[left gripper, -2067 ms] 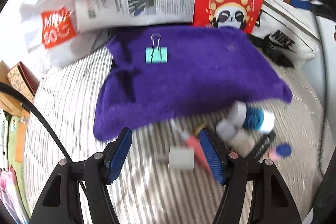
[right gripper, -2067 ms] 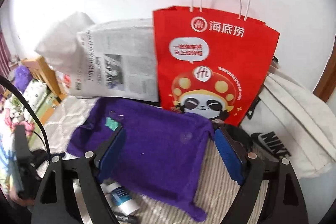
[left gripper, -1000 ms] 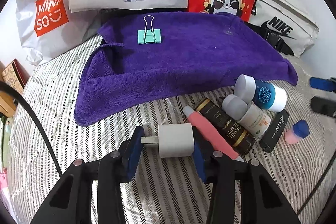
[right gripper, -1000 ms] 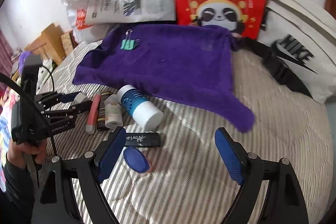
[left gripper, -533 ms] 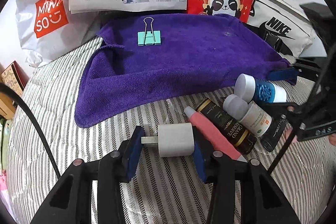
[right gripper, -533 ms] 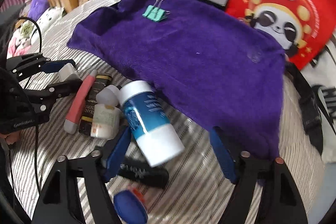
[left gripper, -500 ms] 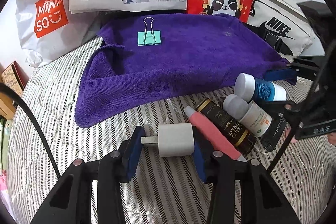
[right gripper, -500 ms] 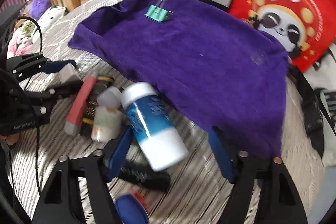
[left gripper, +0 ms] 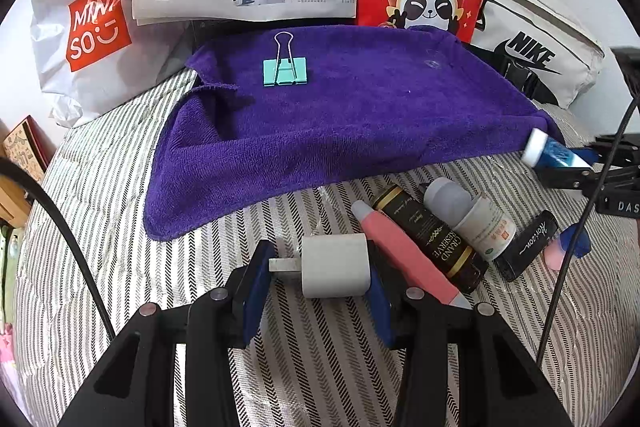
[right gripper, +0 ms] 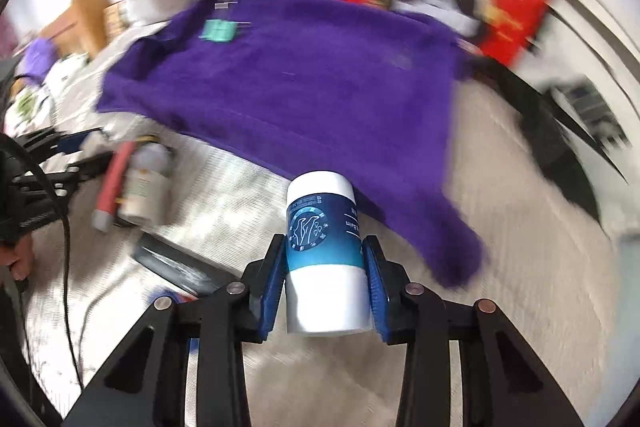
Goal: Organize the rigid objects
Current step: 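Close the right tool on the white-and-blue bottle while the left tool holds the charger, then carry the charger and the bottle over the purple towel with both tools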
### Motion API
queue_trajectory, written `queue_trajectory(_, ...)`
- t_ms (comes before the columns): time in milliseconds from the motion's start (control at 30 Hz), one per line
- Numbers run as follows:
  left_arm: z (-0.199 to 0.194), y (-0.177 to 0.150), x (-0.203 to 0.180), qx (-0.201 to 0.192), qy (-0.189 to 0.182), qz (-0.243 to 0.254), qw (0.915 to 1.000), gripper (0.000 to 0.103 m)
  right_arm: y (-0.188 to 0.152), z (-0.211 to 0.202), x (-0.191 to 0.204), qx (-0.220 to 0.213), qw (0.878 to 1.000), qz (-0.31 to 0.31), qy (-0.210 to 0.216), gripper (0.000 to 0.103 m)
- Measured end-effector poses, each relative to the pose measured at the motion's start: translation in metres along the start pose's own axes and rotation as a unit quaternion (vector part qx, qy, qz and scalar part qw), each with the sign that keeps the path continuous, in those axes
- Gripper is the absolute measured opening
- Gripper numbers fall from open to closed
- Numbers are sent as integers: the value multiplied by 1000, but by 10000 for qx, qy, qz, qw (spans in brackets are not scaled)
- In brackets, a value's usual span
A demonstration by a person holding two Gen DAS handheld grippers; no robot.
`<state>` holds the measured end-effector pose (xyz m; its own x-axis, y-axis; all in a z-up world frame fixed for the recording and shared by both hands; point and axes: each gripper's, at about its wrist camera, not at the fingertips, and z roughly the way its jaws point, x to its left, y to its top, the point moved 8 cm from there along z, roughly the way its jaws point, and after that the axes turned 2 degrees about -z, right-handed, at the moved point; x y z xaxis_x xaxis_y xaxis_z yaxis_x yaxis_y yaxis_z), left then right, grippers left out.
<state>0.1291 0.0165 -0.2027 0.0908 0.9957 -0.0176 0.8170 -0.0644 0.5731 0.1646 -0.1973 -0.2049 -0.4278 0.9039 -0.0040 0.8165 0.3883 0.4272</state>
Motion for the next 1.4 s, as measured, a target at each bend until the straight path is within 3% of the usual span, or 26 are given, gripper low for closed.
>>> queue_trajectory(367,0,0,1,-21,-16,-7,10000,42,-11,6,-10,-483,9983,334,-44,43)
queue_trajectory(767,0,0,0,-19,-35,-25,10000,42,-11,4,-9,-434,9983,350,-157,38)
queue_trajectory(1167,-7,1,3,73,-92,-173,9998,41,-9,-26,-10,-673,9965,455,198,37)
queue_trajectory(1400,-25,13,10,-10,-164,-337,9993,42,13,-45,-9,-842,9952,398,318,37)
